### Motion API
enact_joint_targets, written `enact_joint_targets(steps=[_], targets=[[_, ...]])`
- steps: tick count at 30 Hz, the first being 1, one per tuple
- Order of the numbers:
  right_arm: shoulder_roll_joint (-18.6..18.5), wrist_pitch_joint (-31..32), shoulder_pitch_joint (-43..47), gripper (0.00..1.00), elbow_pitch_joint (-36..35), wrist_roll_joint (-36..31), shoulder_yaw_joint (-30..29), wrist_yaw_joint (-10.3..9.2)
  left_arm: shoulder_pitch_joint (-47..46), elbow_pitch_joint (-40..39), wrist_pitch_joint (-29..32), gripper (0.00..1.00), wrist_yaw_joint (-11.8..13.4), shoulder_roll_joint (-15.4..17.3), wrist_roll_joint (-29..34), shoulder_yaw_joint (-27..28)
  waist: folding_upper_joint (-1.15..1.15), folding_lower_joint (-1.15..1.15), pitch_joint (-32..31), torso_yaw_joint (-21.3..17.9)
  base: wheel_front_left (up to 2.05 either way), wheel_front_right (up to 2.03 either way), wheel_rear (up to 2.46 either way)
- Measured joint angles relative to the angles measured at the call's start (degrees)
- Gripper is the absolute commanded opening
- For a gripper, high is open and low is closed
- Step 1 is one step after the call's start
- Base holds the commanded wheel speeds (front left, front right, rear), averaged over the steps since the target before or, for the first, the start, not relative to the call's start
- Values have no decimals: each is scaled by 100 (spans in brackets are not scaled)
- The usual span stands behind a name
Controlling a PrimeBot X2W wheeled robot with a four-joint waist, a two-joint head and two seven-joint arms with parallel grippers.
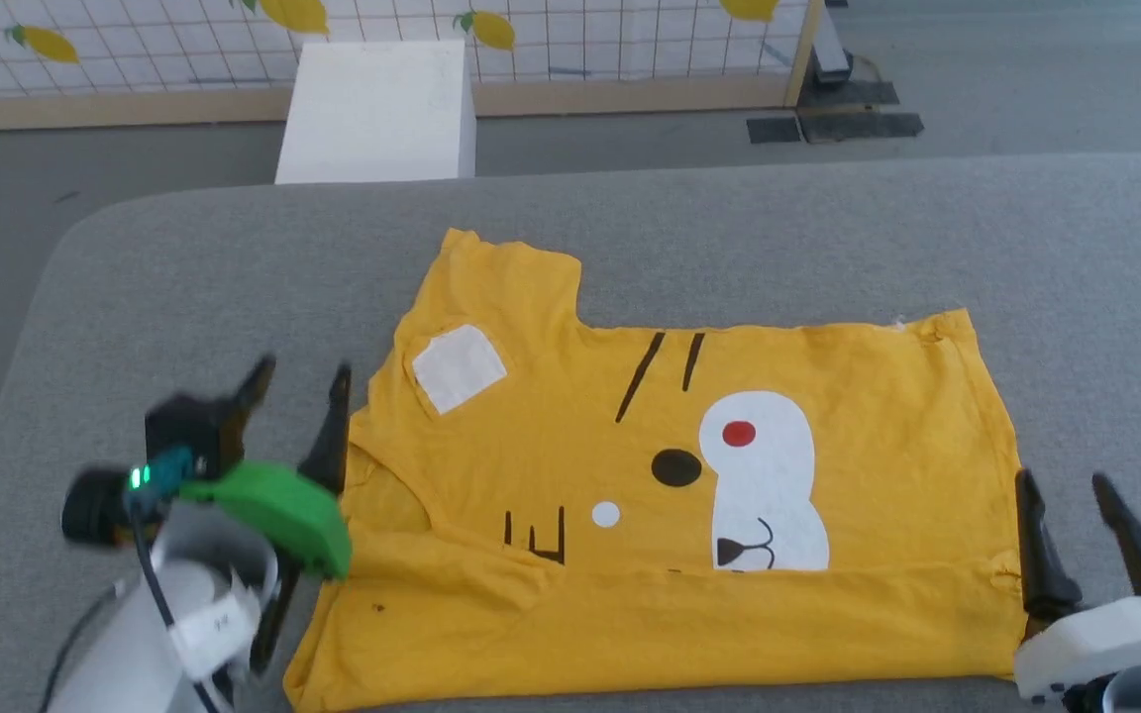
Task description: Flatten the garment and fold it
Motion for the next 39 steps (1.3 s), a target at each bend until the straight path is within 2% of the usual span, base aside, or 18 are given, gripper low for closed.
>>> enact_joint_targets(steps=[6, 10, 15, 19, 27, 31, 35, 36, 37, 38, 39], targets=[[-409, -609, -457, 100, -243, -54, 531, 0, -1583, 628, -118, 100, -563, -13, 243, -185, 0, 0, 396, -104, 0, 0, 0], [-447, -678, -793, 100, -360, -49, 724, 0, -2586, 1207, 91, 100, -905, -53, 249, -250, 0, 0, 726, -193, 0, 0, 0], [-382, -720, -1231, 100, -452, -29, 914, 0, -3873, 2014, 964, 100, -1276, -45, 132, -337, 0, 0, 1234, -352, 0, 0, 0], [-269, -823, -1501, 100, -433, 1, 1050, 0, -4631, 2416, 1925, 100, -1383, 38, -57, -413, 0, 1, 1654, -510, 0, 0, 0], [-78, -1046, -1782, 100, -193, 98, 1244, 0, -5226, 2761, 3639, 100, -1377, 160, -472, -508, 0, 1, 2338, -897, 0, 0, 0], [-23, -1101, -1850, 100, -82, 131, 1271, 0, -5226, 2824, 4510, 100, -1054, 293, -503, -582, 0, 1, 2551, -1121, 0, 0, 0], [-8, -1147, -1859, 100, -24, 140, 1279, 0, -5207, 2663, 5091, 100, -759, 399, -564, -580, 0, 1, 2689, -1300, 0, 0, 0], [-7, -1149, -1861, 100, -18, 140, 1277, 0, -5207, 2577, 5208, 86, -717, 464, -564, -581, 0, 1, 2713, -1335, 0, 0, 0], [-5, -1154, -1863, 100, -14, 138, 1270, 0, -5204, 2517, 5274, 37, -687, 504, -564, -576, 0, 1, 2730, -1359, 0, 0, 0], [-4, -1154, -1870, 100, -12, 138, 1261, 0, -5191, 2427, 5305, 0, -641, 547, -564, -567, 0, 1, 2747, -1382, 0, 0, 0], [-5, -1155, -1892, 100, -8, 138, 1256, 0, -5162, 2346, 5326, 0, -605, 576, -565, -560, 0, 1, 2758, -1398, 0, 0, 0]])
